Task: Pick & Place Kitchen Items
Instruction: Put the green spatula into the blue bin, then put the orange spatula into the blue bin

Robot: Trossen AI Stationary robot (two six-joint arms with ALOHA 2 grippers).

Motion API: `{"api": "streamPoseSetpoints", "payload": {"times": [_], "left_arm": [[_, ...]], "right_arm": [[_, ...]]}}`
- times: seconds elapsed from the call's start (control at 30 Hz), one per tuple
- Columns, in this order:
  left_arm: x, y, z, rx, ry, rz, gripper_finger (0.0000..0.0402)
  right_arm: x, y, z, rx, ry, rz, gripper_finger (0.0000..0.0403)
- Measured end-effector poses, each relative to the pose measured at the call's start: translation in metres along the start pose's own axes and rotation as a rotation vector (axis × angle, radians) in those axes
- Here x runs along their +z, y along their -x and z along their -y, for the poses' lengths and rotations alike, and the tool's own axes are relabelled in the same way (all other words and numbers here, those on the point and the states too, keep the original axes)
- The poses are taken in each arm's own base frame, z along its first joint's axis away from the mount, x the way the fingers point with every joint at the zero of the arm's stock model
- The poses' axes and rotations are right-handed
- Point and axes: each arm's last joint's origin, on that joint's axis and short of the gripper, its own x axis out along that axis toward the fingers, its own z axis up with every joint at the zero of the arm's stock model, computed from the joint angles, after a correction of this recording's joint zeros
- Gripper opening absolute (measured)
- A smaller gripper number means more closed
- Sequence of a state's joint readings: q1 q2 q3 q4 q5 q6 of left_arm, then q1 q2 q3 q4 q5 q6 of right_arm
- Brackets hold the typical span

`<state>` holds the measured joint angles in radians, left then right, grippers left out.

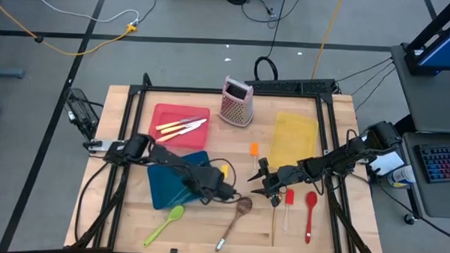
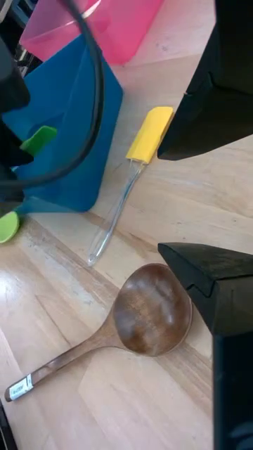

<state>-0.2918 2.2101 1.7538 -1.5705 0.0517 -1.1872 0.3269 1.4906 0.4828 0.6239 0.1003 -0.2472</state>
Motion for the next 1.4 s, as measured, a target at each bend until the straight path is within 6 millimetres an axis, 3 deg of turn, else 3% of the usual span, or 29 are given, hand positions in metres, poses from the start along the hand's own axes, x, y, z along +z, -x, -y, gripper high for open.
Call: {"api": "streamPoseSetpoints", "payload": {"times": [0.17,0.67,0.83,1.03,1.23,1.4], "left_arm": [[-0.006,-0.012,0.003,0.019,0.030,0.001,0.0074],[-0.015,-0.007,0.000,0.045,0.076,0.051,0.0121],[-0.035,0.019,-0.017,-0.008,0.120,0.210,0.0122],[-0.063,0.047,-0.038,-0.074,0.167,0.529,0.0122],[-0.078,0.056,-0.044,-0.098,0.191,0.771,0.0122],[-0.079,0.056,-0.043,-0.110,0.213,0.814,0.0122]], "right_arm": [[0.000,0.000,0.000,-0.001,0.000,0.000,0.0196],[0.005,0.000,0.001,-0.015,-0.001,0.048,0.0196],[0.009,0.001,0.003,-0.031,-0.002,0.097,0.0201],[0.010,0.000,0.004,-0.038,0.012,0.106,0.0238],[0.027,-0.007,0.024,-0.093,-0.052,0.110,0.0264],[0.040,-0.015,0.050,-0.165,-0.174,-0.085,0.0261]]}}
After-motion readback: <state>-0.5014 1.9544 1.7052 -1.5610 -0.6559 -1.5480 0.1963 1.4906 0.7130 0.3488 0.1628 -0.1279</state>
